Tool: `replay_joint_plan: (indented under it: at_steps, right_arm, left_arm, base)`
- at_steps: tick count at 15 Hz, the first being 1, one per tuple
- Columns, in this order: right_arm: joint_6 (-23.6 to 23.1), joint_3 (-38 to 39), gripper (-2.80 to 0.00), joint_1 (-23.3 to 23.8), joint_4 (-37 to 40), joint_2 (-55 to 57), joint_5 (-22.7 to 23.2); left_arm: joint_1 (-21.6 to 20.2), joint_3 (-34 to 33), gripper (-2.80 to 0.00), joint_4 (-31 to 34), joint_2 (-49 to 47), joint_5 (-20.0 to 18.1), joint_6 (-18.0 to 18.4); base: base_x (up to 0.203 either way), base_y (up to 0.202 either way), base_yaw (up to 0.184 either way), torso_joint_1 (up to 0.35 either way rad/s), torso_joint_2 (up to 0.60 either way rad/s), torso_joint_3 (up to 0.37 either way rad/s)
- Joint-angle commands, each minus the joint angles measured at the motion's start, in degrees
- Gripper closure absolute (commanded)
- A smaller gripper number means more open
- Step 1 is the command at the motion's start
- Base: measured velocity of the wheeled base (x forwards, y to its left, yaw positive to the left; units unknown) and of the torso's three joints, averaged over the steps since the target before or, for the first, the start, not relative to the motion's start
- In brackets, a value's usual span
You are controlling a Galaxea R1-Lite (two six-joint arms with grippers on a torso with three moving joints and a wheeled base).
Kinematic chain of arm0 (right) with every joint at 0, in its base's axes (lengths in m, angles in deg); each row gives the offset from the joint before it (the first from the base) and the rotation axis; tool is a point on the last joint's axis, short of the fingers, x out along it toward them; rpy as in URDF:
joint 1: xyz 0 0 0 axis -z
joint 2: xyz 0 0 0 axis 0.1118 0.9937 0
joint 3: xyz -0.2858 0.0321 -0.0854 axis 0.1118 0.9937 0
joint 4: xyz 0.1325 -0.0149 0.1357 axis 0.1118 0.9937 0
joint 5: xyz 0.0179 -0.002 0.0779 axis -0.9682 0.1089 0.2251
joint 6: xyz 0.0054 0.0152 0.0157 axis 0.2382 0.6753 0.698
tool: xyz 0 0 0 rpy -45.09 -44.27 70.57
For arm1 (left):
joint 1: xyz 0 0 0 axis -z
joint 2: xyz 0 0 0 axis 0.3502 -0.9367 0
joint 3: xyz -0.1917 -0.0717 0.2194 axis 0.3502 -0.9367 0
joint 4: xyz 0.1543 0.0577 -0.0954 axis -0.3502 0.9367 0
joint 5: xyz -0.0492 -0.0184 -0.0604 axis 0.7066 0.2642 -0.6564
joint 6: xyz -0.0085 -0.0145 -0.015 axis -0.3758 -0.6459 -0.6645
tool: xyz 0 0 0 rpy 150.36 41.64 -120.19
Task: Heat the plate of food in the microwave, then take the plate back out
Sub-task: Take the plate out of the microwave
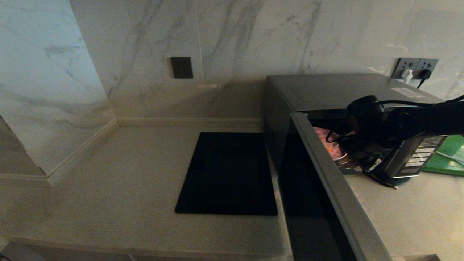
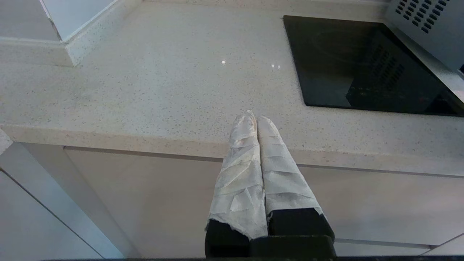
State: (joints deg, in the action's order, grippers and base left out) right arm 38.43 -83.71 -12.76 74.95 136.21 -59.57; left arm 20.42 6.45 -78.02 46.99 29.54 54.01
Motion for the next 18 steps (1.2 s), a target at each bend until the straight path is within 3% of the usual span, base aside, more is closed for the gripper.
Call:
replay_joint_plan:
  at_steps: [1,10,18]
  right_arm:
    - [0.3,-3.3,-2.8,0.18,0.22,4.2,-2.11]
    - [0.52,-3.13,-2.8,3.33,0.21,6.48,-4.01]
    - [1.77,12.94,-2.8,3.26,0.12,-8.54,-3.25]
  left_arm:
    - [-0.01,0.0,0.0,0.0,-0.06,0.04,-0.04]
    - [-0.01,0.0,0.0,0.0,-0.01,0.04,-0.04]
    - [-0.01,0.0,0.0,0.0,0.0,0.04,-0.04]
  base:
    - [0.0,0.0,0.0,0.0,0.0,0.0]
    - [0.0,0.0,0.0,0.0,0.0,0.0]
    - [0.0,0.0,0.0,0.007,0.01,-0.003]
